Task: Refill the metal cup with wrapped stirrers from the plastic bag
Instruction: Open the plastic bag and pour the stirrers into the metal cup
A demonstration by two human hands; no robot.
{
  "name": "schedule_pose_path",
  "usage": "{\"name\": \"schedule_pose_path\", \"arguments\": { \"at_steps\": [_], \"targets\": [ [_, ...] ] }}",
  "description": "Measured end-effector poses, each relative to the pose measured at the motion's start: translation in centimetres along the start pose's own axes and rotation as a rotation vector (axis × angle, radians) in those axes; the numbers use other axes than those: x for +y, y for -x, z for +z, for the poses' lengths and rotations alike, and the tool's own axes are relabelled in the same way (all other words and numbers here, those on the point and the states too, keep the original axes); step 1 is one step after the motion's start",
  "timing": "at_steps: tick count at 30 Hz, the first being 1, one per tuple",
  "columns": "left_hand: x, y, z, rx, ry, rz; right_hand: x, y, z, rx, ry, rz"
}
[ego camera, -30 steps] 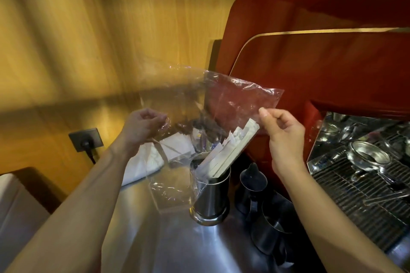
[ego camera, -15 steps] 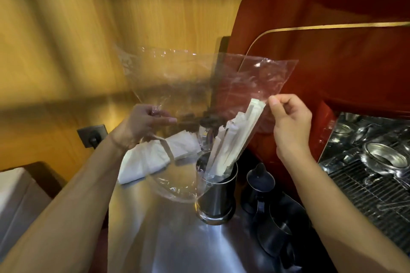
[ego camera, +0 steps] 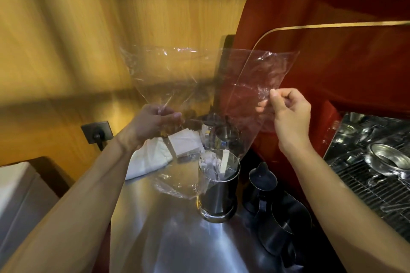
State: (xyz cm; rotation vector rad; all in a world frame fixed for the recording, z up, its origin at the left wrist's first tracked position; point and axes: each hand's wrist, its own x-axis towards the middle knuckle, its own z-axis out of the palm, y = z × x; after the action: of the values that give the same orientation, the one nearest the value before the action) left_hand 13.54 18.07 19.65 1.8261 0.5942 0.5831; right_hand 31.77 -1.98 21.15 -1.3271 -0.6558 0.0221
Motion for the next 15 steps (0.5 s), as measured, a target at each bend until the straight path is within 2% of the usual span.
{"name": "schedule_pose_path", "arguments": {
  "at_steps": [7, 10, 15],
  "targets": [
    [-0.9, -0.3, -0.2, 0.036, 0.064, -0.025, 1.9, 1.6, -0.2, -0.098, 0.06, 0.071],
    [-1.3, -0.2, -0.3, 0.044, 0.104, -0.051, 3.6, 2.4, -0.4, -0.175, 0.112, 0.16],
    [-2.3, 0.6, -0.7, -0.077, 0.077, -0.24, 5.4, 3.2, -0.2, -0.191, 0.136, 0.237]
  ]
}}
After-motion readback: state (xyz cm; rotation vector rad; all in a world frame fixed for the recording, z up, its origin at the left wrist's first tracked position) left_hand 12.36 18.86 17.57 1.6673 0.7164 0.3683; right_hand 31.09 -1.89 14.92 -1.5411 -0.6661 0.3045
